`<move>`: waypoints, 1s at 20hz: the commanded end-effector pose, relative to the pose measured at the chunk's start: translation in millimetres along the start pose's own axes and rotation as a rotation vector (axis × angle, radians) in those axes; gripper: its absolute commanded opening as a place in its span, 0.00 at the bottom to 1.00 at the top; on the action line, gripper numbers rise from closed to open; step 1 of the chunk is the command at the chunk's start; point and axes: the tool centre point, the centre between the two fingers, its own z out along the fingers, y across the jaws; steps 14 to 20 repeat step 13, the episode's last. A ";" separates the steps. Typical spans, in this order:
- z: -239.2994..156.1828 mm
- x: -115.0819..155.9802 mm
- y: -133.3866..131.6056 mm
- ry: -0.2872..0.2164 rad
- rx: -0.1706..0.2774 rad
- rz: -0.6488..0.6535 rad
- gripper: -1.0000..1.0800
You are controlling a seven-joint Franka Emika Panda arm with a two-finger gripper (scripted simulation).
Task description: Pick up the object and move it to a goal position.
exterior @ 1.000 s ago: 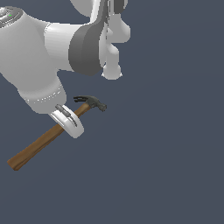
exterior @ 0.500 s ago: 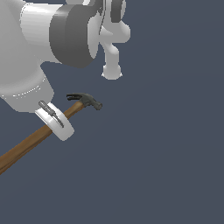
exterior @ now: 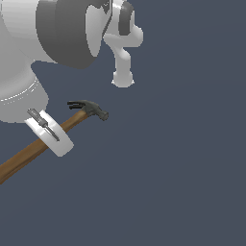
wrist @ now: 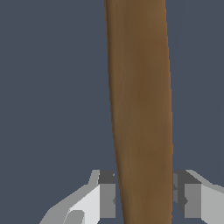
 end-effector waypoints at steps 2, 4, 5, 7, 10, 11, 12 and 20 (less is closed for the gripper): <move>-6.1 2.9 -0.7 0.004 0.002 0.000 0.00; -7.3 3.9 -0.9 0.004 0.002 0.000 0.00; -7.6 4.6 -0.5 0.004 0.002 0.000 0.00; -8.3 5.2 -0.6 0.004 0.002 0.000 0.00; -8.9 5.7 -0.8 0.004 0.002 0.000 0.00; -9.0 5.8 -0.8 0.004 0.002 0.000 0.00; -9.0 5.9 -0.8 0.004 0.002 0.000 0.00; -9.0 5.9 -0.8 0.004 0.002 0.000 0.00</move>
